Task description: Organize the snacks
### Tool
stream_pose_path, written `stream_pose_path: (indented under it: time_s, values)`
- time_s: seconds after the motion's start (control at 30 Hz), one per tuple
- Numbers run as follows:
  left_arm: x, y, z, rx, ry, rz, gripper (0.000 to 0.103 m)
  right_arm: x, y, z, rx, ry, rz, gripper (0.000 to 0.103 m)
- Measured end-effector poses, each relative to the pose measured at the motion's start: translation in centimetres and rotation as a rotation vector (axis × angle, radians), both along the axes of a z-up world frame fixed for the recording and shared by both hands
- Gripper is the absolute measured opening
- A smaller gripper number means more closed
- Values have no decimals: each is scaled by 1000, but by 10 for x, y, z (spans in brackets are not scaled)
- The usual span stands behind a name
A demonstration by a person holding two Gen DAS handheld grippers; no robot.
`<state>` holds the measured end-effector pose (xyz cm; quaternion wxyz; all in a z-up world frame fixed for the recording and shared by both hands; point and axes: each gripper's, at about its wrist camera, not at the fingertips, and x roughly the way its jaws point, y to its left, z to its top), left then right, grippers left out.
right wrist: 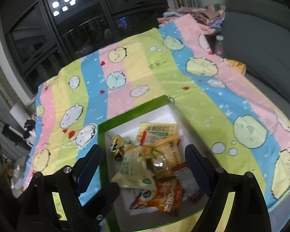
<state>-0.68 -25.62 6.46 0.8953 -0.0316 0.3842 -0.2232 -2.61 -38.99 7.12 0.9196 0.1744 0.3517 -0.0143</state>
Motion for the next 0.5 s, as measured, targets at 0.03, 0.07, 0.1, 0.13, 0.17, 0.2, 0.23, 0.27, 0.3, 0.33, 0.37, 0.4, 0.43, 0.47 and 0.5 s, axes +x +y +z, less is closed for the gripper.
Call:
stream_pose_path:
  time_s: [0.03, 0.07, 0.1, 0.13, 0.17, 0.2, 0.23, 0.27, 0.3, 0.33, 0.37, 0.4, 0.43, 0.47, 0.5]
  values:
    - [-1, 1, 0, -3, 3, 3, 103, -1, 0, 1, -6, 1, -6, 88]
    - [0, 2, 0, -9, 9, 5, 103, -1, 0, 1, -6, 0, -6, 88]
    - [0, 4, 0, -17, 16, 5, 103, -1, 0, 1, -1, -1, -3, 88]
    - [1, 5, 0, -25, 21, 6, 103, -2, -1, 3, 2, -5, -4, 88]
    - [1, 6, 0, -30, 23, 7, 103, -4, -1, 4, -1, -12, -6, 88]
    - [0, 7, 1, -32, 23, 8, 103, -6, 0, 5, -4, -18, -7, 88]
    - [-1, 7, 2, -33, 20, 8, 103, -7, 0, 7, -9, -23, -7, 88]
    - [-2, 7, 2, -32, 17, 10, 103, -8, 1, 7, -13, -24, -9, 88]
    - [-2, 8, 3, -28, 15, 14, 103, -9, 1, 8, -16, -23, -12, 88]
    - [-1, 8, 3, -24, 15, 21, 103, -9, 1, 8, -21, -21, -17, 88]
    - [-1, 8, 3, -27, 18, 25, 103, -9, 2, 8, -26, -18, -22, 88]
    - [0, 9, 3, -32, 23, 24, 103, -10, 2, 9, -27, -20, -22, 88]
    - [0, 10, 3, -40, 29, 22, 103, -10, 2, 9, -25, -23, -22, 88]
    - [1, 12, 3, -47, 32, 22, 103, -10, 3, 9, -25, -25, -21, 88]
    - [1, 14, 3, -53, 30, 24, 103, -11, 3, 10, -26, -27, -22, 88]
